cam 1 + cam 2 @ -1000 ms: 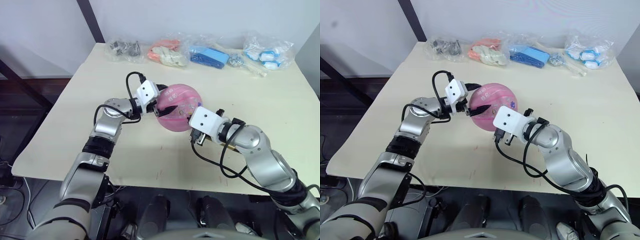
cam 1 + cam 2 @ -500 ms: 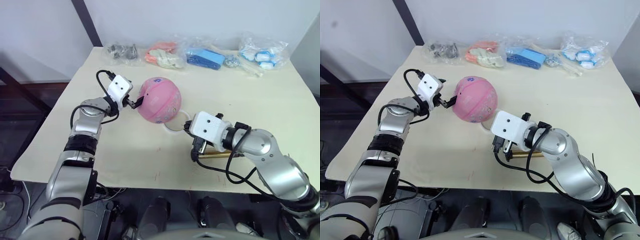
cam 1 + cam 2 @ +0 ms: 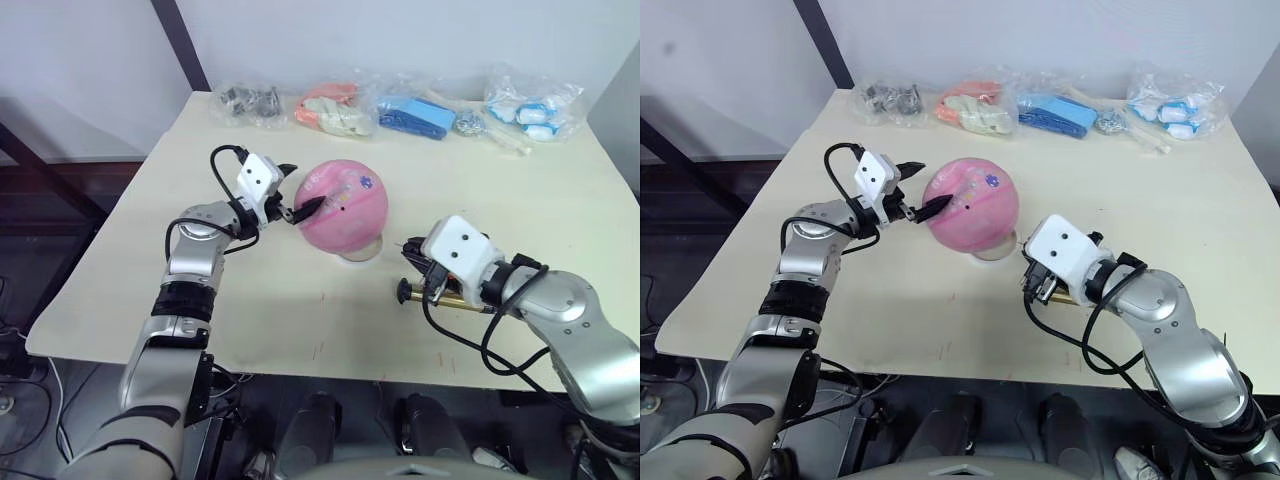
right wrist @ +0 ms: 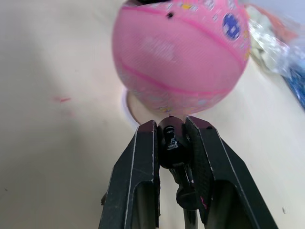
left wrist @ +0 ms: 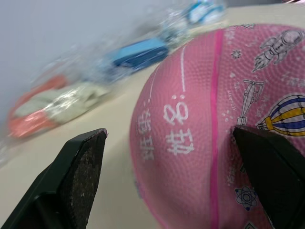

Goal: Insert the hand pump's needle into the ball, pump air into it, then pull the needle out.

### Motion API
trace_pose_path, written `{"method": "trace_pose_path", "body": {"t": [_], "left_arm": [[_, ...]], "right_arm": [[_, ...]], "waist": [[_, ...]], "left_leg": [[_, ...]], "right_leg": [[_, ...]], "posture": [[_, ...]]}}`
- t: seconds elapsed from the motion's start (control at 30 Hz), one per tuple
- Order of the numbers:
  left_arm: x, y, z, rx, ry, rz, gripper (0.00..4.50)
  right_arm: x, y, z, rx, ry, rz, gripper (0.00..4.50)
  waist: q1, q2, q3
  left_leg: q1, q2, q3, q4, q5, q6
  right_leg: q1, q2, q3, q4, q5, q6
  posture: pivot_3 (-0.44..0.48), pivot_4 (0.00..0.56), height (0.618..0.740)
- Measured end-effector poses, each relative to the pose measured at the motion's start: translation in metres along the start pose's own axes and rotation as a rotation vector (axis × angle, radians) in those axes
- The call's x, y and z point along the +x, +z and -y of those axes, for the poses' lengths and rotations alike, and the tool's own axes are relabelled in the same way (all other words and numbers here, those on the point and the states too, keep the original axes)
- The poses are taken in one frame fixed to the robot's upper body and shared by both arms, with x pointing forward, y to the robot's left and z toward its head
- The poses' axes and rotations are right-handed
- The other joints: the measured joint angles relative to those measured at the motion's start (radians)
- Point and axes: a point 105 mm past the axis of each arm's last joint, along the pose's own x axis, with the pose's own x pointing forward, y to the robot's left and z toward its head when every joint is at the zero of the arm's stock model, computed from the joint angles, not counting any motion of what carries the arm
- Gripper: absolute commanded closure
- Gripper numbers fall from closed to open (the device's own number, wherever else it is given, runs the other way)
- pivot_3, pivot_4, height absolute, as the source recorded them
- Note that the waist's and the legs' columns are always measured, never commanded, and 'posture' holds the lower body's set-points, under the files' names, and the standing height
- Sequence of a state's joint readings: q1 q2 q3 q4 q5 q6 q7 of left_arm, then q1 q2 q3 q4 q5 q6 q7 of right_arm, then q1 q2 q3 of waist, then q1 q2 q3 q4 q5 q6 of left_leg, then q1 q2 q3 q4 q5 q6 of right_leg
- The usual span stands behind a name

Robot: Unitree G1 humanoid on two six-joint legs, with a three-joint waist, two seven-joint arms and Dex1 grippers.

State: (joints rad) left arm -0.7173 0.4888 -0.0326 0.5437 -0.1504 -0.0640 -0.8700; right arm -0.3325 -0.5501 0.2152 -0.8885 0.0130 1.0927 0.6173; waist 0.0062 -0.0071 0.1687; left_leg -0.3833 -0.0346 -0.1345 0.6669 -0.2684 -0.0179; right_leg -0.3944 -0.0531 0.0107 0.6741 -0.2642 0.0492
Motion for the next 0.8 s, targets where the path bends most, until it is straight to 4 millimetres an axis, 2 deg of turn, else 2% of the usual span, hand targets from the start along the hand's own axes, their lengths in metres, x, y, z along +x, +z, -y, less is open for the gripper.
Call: {"method": "trace_pose_path", "body": {"t": [0.13,0.2,0.4,0.63,0.8], "left_arm": [[0.002,0.003,0.010,0.010,-0.049,0.005,0.00],[0.004,0.002,0.017,-0.004,-0.085,0.004,0.00],[0.004,0.002,0.020,-0.030,-0.100,-0.004,0.00],[0.002,0.004,0.021,-0.161,-0.117,0.021,0.00],[-0.009,0.016,0.029,-0.288,-0.156,0.089,0.00]], "right_arm": [[-0.006,-0.003,0.011,0.058,-0.060,-0.008,4.15],[-0.015,-0.007,0.024,0.095,-0.123,-0.024,4.15],[-0.027,-0.013,0.038,0.136,-0.190,-0.038,4.15],[-0.032,-0.015,0.040,0.168,-0.202,-0.037,4.15],[-0.037,-0.022,0.047,0.213,-0.232,-0.042,4.15]], "waist": [[-0.010,0.000,0.000],[-0.018,0.000,0.000],[-0.022,0.000,0.000],[-0.023,0.000,0.000],[-0.022,-0.001,0.001]], "left_leg": [[0.000,0.000,0.000,0.000,0.000,0.000],[0.001,0.000,0.001,0.000,0.000,0.000],[0.001,0.002,0.002,0.000,0.000,0.000],[0.001,0.002,0.002,0.000,0.000,0.000],[-0.001,0.003,0.002,-0.001,0.000,0.000]], "right_leg": [[0.000,0.000,0.001,0.000,0.000,0.000],[0.000,0.001,0.002,0.000,0.000,0.000],[0.000,0.003,0.002,0.001,0.000,0.000],[-0.001,0.003,0.003,0.000,0.000,0.000],[-0.002,0.002,0.004,-0.001,0.000,0.000]], "posture": [[0.000,0.150,0.740],[0.000,0.150,0.740],[0.000,0.150,0.740],[0.000,0.150,0.740],[0.000,0.150,0.740]]}}
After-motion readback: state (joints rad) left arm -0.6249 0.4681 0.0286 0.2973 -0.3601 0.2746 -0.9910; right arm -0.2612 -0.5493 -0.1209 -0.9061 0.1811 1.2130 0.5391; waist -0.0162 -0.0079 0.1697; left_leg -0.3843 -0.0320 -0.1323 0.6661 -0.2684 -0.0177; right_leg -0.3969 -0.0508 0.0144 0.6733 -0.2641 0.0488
